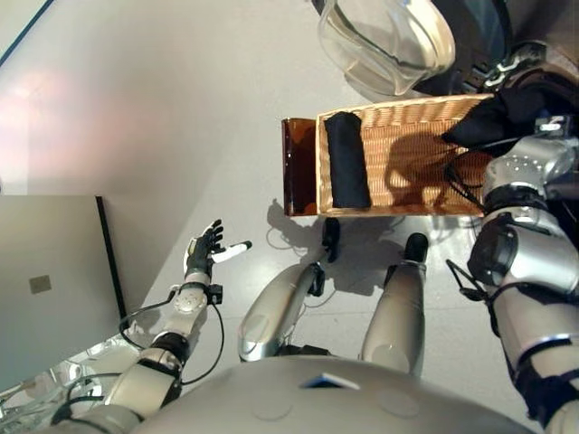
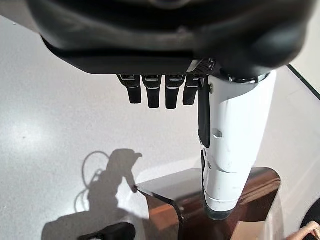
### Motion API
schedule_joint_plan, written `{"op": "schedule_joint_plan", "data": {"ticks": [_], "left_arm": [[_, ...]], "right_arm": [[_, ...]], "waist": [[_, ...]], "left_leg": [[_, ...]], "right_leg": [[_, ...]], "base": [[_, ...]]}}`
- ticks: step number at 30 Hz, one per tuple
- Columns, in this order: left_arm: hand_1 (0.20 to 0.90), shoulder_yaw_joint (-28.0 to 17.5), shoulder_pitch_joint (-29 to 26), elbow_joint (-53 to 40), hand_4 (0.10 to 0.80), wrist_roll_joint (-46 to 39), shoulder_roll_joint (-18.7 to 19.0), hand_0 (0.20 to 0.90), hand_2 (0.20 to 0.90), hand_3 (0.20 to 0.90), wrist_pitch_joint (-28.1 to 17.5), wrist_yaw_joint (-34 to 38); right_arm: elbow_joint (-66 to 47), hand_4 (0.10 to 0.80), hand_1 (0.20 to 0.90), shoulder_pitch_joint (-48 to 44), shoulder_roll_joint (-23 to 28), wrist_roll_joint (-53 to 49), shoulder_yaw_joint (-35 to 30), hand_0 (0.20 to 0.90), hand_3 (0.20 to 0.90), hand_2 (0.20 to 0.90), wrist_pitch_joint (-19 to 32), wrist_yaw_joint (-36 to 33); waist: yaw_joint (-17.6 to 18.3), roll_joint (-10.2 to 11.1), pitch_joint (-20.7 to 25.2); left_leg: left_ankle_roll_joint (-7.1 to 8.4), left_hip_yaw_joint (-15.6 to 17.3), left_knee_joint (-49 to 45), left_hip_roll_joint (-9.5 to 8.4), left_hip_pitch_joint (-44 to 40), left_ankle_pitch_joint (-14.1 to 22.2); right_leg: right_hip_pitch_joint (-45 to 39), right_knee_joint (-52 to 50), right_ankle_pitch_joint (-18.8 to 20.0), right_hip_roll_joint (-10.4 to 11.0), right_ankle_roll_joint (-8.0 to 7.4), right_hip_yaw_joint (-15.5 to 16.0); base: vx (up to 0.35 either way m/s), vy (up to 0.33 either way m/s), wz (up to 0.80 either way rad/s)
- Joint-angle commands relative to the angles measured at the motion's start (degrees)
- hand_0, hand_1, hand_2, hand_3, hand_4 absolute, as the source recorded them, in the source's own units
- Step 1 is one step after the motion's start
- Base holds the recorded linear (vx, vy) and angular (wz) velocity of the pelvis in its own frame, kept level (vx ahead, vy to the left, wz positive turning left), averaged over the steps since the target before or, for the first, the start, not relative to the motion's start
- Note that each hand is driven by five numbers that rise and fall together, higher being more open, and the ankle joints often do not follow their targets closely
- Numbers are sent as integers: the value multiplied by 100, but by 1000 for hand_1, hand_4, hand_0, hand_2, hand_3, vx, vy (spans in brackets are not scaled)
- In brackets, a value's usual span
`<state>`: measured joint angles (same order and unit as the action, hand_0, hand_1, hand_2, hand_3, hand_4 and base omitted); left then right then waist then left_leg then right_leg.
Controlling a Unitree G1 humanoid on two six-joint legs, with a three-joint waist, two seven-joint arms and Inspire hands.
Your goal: Pick up the clothes and place them into the washing machine
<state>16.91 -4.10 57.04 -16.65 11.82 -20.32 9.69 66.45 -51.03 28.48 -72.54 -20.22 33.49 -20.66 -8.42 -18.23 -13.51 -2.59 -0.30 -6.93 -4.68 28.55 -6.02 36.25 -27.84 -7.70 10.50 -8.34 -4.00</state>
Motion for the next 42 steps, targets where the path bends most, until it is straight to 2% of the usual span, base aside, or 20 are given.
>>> {"op": "schedule_joint_plan", "data": {"ticks": [1,7,15,26,42], "left_arm": [[900,-169,-127,383,800,-131,142,900,900,900,-132,104],[900,-186,-137,386,800,-74,151,900,900,900,-100,87],[900,-263,-124,467,800,-9,170,900,900,900,-37,108],[900,-334,-29,538,800,94,252,900,900,900,-14,126],[900,-378,-41,576,800,84,238,900,900,900,-15,169]], "right_arm": [[-241,800,900,-27,-205,99,557,900,900,900,66,606],[-232,800,900,207,-756,-78,620,900,900,900,30,791],[-200,800,900,737,-1610,-284,749,900,900,900,-76,1000],[-122,800,900,1045,-2007,-394,876,900,900,900,-128,1122],[-107,800,900,1317,-2295,-388,1132,900,900,900,-207,1188]], "waist": [[-189,266,589],[-187,425,509],[-172,747,417],[-153,913,414],[-147,1063,493]], "left_leg": [[297,-18,-453,-222,232,667],[291,-66,-496,-185,189,670],[282,-136,-510,-145,19,681],[274,-175,-562,-102,5,690],[288,-184,-528,-33,-23,702]], "right_leg": [[-298,931,590,-88,472,30],[-436,992,618,-108,473,98],[-725,1137,675,-139,464,213],[-805,1183,695,-178,468,250],[-821,1229,674,-222,494,253]], "base": [[-8,-19,-8],[-6,-16,-1],[1,-14,2],[3,-5,1],[0,0,0]]}}
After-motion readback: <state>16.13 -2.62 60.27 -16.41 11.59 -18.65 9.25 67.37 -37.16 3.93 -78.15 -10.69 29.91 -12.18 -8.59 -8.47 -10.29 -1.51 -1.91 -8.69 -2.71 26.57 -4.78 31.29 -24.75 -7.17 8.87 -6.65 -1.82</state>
